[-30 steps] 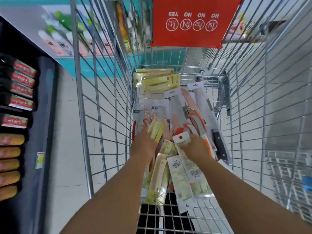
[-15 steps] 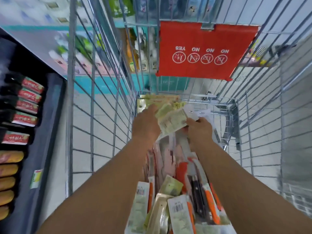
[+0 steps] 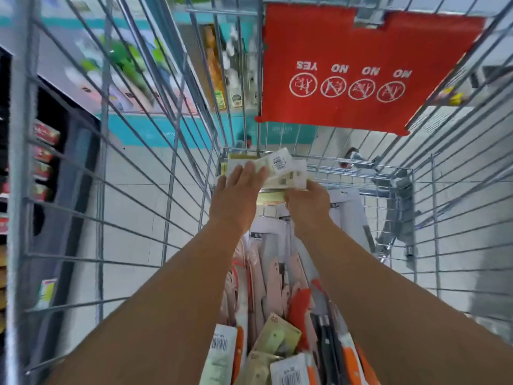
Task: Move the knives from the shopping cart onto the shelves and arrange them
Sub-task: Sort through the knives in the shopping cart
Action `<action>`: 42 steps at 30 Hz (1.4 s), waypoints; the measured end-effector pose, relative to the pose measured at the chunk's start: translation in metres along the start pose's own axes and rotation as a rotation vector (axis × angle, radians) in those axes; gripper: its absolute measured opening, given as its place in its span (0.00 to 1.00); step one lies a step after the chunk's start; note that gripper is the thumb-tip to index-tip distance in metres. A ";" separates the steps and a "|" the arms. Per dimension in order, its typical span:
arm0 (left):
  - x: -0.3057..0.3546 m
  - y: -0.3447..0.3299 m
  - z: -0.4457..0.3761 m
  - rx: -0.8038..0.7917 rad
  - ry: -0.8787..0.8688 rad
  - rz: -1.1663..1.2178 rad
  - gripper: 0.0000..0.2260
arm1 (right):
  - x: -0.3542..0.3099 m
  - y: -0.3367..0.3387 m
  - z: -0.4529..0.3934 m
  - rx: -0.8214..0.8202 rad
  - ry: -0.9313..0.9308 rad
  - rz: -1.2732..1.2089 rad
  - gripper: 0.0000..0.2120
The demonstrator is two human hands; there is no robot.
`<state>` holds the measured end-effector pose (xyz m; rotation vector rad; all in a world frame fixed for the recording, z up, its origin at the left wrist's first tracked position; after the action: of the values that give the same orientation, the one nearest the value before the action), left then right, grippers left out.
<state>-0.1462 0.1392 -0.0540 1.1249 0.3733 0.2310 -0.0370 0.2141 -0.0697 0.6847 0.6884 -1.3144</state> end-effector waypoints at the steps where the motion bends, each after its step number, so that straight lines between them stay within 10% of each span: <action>1: 0.001 -0.005 0.002 -0.034 -0.010 -0.024 0.37 | 0.003 0.001 0.000 -0.023 0.013 0.036 0.13; 16: 0.032 0.005 0.108 -0.062 0.034 0.262 0.31 | 0.015 0.080 0.094 -0.395 0.317 0.690 0.24; 25: 0.077 -0.029 0.214 -0.447 0.017 0.354 0.47 | 0.082 0.145 0.158 -0.359 0.125 0.879 0.30; 32: 0.081 -0.047 0.234 -0.433 0.117 0.433 0.40 | 0.126 0.154 0.188 -0.378 -0.003 0.960 0.55; 42: 0.063 -0.053 0.237 -0.401 0.323 0.539 0.18 | 0.134 0.150 0.193 -0.288 -0.056 0.983 0.28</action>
<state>0.0069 -0.0574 -0.0235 0.7688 0.2830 0.9302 0.1397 -0.0004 -0.0448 0.6173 0.3830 -0.3179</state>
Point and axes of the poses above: each hand's wrist, its own z-axis away from the middle knuckle, its own y-axis out of the back of the hand, x = y × z, the point moved 3 cm from there along -z, towards the middle knuckle, and after that the axes turned 15 degrees about -z, right-handed, at the moved point
